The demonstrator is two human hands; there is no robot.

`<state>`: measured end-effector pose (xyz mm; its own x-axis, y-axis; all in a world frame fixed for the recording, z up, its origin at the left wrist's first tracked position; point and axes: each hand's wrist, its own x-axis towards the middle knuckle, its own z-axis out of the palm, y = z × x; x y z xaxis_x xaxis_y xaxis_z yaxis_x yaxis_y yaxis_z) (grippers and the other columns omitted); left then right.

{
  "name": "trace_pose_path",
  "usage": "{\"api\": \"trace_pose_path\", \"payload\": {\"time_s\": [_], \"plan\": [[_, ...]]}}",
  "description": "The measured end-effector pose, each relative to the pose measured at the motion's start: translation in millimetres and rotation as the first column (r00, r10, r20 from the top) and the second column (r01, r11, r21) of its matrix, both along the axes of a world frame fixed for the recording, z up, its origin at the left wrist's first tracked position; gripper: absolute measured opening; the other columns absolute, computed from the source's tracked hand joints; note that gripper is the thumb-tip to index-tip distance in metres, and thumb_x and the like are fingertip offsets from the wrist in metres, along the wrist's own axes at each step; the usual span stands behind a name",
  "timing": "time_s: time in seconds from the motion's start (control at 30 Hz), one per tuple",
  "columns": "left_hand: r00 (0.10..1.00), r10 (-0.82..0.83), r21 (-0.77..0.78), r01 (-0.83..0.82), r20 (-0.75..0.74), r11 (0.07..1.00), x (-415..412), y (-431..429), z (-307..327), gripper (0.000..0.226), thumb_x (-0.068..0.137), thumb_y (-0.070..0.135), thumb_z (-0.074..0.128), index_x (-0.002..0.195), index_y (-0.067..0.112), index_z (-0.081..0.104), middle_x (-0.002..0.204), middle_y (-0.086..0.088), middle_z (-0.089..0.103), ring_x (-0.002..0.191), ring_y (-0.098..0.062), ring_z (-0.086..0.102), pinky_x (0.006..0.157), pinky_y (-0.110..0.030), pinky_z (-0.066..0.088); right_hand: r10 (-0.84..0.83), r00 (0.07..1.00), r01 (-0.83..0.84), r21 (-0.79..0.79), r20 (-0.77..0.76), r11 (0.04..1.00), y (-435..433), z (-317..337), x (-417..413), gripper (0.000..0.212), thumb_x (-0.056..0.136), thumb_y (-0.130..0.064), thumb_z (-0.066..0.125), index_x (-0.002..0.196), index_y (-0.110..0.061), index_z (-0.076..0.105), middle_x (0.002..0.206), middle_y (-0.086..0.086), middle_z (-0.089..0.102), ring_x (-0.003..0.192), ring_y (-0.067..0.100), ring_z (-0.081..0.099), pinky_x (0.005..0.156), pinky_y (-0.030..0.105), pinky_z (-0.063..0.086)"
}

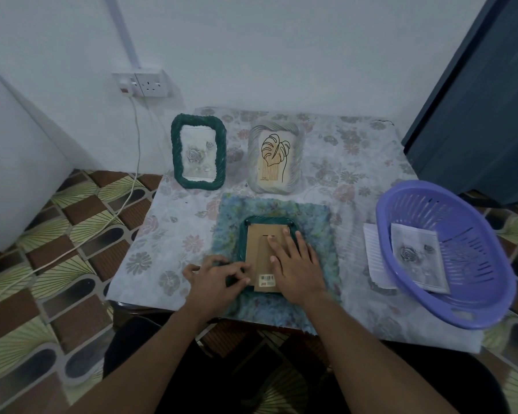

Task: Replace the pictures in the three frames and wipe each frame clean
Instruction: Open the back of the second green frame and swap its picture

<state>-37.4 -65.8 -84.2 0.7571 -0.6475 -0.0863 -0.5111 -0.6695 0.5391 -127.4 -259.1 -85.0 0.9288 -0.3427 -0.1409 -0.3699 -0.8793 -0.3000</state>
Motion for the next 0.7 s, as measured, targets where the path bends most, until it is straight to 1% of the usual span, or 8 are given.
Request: {"api": "trace_pose_path", "payload": {"time_s": [0.1, 0.23, 0.27, 0.33, 0.43, 0.5, 0.57, 0.7], "plan": [[0.980, 0.030, -0.198, -0.070, -0.198, 0.978, 7.7, -3.7, 5.0, 0.019, 0.088, 0.050, 0.064, 0.071, 0.045, 0.068, 0.109, 0.033, 0.064, 0.107, 0.008, 0.047, 0.101, -0.042, 0.041, -0.003, 1.000, 0.003, 0.005, 0.001, 1.000, -0.7, -1.0, -0.7, 0.061, 0.098, -0.051, 0.005, 0.158, -0.041, 0.005, 0.167, -0.005, -0.013, 0.153, 0.021, -0.016, 0.122, 0.043, -0.004], [0.967, 0.165, -0.287, -0.216, -0.194, 0.933, 9.6, -7.5, -1.6, 0.030, 0.082, 0.071, 0.048, 0.080, 0.046, 0.065, 0.109, 0.046, 0.058, 0.115, -0.006, 0.053, 0.101, -0.054, 0.041, -0.004, 1.000, 0.004, 0.018, 0.004, 1.000, -1.3, -1.6, -1.2, 0.054, 0.104, -0.048, 0.011, 0.158, -0.042, 0.005, 0.166, -0.006, -0.013, 0.153, 0.020, -0.016, 0.122, 0.042, -0.005], [0.974, 0.172, -0.270, -0.208, -0.150, 0.940, 7.4, -11.1, -0.8, 0.027, 0.087, 0.066, 0.046, 0.084, 0.047, 0.064, 0.114, 0.042, 0.058, 0.117, -0.010, 0.049, 0.103, -0.053, 0.038, -0.004, 1.000, 0.004, 0.021, 0.008, 1.000, -0.8, -1.1, -1.1, 0.055, 0.103, -0.050, 0.009, 0.158, -0.042, 0.005, 0.166, -0.006, -0.013, 0.153, 0.020, -0.016, 0.122, 0.042, -0.005], [0.988, 0.145, -0.153, -0.152, -0.060, 0.976, 1.3, -21.0, 5.8, 0.028, 0.100, 0.051, 0.039, 0.113, 0.043, 0.063, 0.136, 0.027, 0.052, 0.126, -0.015, 0.038, 0.108, -0.043, 0.024, -0.003, 1.000, 0.003, 0.016, 0.017, 1.000, 0.2, -0.9, -1.1, 0.065, 0.094, -0.055, -0.004, 0.157, -0.042, 0.005, 0.167, -0.006, -0.012, 0.153, 0.021, -0.015, 0.122, 0.042, -0.005], [0.996, 0.045, 0.103, -0.053, 0.075, 0.993, -7.0, -33.0, 13.9, 0.051, 0.101, 0.055, 0.019, 0.148, 0.041, 0.034, 0.159, 0.018, 0.024, 0.144, -0.020, 0.018, 0.110, -0.046, 0.016, -0.005, 1.000, 0.005, 0.005, 0.023, 1.000, 0.6, -3.0, -1.4, 0.074, 0.086, -0.057, -0.012, 0.157, -0.043, 0.004, 0.167, -0.006, -0.012, 0.153, 0.020, -0.015, 0.122, 0.042, -0.005], [0.995, -0.006, 0.220, -0.015, 0.096, 0.975, -10.7, -37.0, 10.6, 0.056, 0.101, 0.059, 0.016, 0.155, 0.043, 0.009, 0.165, 0.014, 0.004, 0.150, -0.021, 0.002, 0.115, -0.051, 0.009, -0.004, 1.000, 0.004, 0.009, 0.028, 1.000, 0.6, -2.9, -1.7, 0.073, 0.087, -0.057, -0.011, 0.157, -0.043, 0.003, 0.167, -0.006, -0.013, 0.153, 0.020, -0.015, 0.122, 0.042, -0.006], [0.993, -0.040, 0.282, 0.007, 0.111, 0.959, -12.6, -39.2, 9.1, 0.062, 0.099, 0.063, 0.014, 0.155, 0.043, -0.004, 0.165, 0.011, -0.006, 0.151, -0.021, -0.007, 0.116, -0.054, 0.004, -0.004, 0.999, 0.003, 0.017, 0.034, 1.000, 0.4, -2.5, -1.7, 0.073, 0.087, -0.057, -0.010, 0.157, -0.043, 0.004, 0.166, -0.006, -0.012, 0.153, 0.020, -0.015, 0.122, 0.041, -0.006], [0.984, -0.066, 0.279, 0.018, 0.163, 0.960, -9.3, -39.6, 1.2, 0.067, 0.096, 0.068, 0.010, 0.156, 0.041, -0.002, 0.165, 0.010, -0.004, 0.152, -0.020, -0.006, 0.117, -0.051, -0.002, -0.001, 0.999, 0.000, 0.015, 0.045, 1.000, 0.5, -2.0, -1.9, 0.071, 0.089, -0.056, -0.008, 0.157, -0.043, 0.004, 0.167, -0.007, -0.012, 0.153, 0.021, -0.014, 0.122, 0.042, -0.005]]}}
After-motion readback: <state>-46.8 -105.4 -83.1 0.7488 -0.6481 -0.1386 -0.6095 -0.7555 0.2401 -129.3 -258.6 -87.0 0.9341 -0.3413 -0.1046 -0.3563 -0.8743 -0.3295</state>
